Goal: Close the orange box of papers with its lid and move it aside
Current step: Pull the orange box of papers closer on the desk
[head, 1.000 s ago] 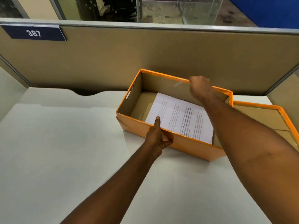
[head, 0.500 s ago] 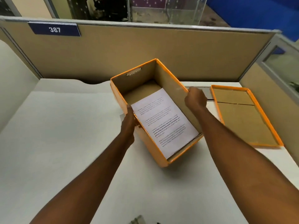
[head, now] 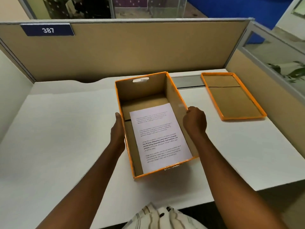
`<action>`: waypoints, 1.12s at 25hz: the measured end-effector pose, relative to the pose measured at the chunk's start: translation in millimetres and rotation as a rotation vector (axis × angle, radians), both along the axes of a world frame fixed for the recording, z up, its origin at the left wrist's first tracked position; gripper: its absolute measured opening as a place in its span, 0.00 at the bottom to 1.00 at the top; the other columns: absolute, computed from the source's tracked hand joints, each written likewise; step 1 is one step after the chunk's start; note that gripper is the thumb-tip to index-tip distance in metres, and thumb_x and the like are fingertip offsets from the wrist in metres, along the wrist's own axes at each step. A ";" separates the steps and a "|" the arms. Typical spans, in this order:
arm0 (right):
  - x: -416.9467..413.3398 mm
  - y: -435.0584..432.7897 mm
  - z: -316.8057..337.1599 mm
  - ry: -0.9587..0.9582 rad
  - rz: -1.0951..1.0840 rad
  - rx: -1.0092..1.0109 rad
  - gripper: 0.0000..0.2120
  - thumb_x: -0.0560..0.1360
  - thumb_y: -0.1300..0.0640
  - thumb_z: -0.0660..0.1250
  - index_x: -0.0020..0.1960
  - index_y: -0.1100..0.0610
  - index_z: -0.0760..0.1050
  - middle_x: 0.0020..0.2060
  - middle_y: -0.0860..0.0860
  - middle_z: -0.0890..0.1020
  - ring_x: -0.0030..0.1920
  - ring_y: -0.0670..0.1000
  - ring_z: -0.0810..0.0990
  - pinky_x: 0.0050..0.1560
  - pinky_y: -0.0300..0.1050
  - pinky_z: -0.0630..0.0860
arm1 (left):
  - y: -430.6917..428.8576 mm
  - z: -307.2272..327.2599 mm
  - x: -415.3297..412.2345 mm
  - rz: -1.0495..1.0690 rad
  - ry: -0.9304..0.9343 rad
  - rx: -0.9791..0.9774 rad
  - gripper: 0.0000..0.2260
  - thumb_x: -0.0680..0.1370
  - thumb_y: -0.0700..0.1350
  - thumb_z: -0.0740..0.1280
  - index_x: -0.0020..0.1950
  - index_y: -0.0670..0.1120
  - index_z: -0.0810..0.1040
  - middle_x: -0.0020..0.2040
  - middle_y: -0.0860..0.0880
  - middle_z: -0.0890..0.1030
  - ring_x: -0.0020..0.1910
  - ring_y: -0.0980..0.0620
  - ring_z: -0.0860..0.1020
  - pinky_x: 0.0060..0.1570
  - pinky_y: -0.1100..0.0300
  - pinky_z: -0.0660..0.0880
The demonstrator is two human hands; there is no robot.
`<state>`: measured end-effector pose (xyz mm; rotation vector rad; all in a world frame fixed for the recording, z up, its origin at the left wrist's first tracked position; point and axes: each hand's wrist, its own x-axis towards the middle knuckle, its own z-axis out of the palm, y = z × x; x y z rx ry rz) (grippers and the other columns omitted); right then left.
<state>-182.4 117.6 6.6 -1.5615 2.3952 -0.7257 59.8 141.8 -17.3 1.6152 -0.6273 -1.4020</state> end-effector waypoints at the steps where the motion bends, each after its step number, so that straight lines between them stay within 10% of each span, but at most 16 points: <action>1: 1.5 10.4 -4.1 -0.003 -0.007 0.006 0.09 0.77 0.64 0.62 0.50 0.65 0.80 0.48 0.62 0.85 0.49 0.64 0.82 0.47 0.53 0.81 | 5.6 -2.7 1.0 -0.008 -0.003 0.015 0.40 0.69 0.75 0.50 0.70 0.50 0.71 0.65 0.43 0.78 0.64 0.42 0.76 0.66 0.42 0.70; 8: 9.0 56.7 -28.1 -0.030 -0.071 0.060 0.10 0.77 0.65 0.60 0.49 0.67 0.79 0.47 0.63 0.84 0.49 0.64 0.82 0.42 0.45 0.75 | 26.1 -17.1 6.3 -0.097 -0.004 -0.030 0.23 0.76 0.66 0.57 0.59 0.51 0.77 0.53 0.50 0.82 0.49 0.51 0.81 0.54 0.50 0.78; 18: 12.4 70.1 -41.8 0.007 -0.080 0.027 0.12 0.79 0.60 0.59 0.53 0.64 0.79 0.48 0.60 0.85 0.50 0.61 0.82 0.47 0.50 0.81 | 30.5 -37.2 -3.0 -0.039 -0.282 0.069 0.26 0.77 0.65 0.54 0.41 0.43 0.74 0.40 0.43 0.79 0.42 0.45 0.78 0.44 0.54 0.74; 20: 9.6 70.2 -43.7 -0.033 -0.081 0.027 0.13 0.80 0.58 0.58 0.52 0.63 0.79 0.48 0.59 0.84 0.49 0.61 0.82 0.46 0.50 0.80 | 32.2 -35.2 -2.6 -0.021 -0.481 0.063 0.30 0.77 0.65 0.56 0.53 0.37 0.76 0.53 0.37 0.80 0.54 0.39 0.78 0.53 0.49 0.74; 24: -4.3 64.7 -40.1 -0.267 -0.056 0.106 0.18 0.81 0.53 0.55 0.37 0.60 0.73 0.37 0.57 0.81 0.41 0.57 0.77 0.35 0.42 0.67 | 39.6 -14.1 -10.8 -0.097 -1.042 -0.336 0.28 0.77 0.59 0.58 0.66 0.38 0.72 0.70 0.37 0.72 0.71 0.38 0.67 0.69 0.43 0.62; 28: -37.0 47.9 -33.9 -0.291 0.008 0.174 0.22 0.82 0.46 0.51 0.36 0.58 0.69 0.33 0.51 0.74 0.37 0.52 0.73 0.29 0.40 0.61 | 38.3 13.7 -69.3 -0.245 -0.984 -0.590 0.20 0.78 0.53 0.59 0.57 0.39 0.79 0.62 0.40 0.78 0.64 0.42 0.73 0.64 0.45 0.70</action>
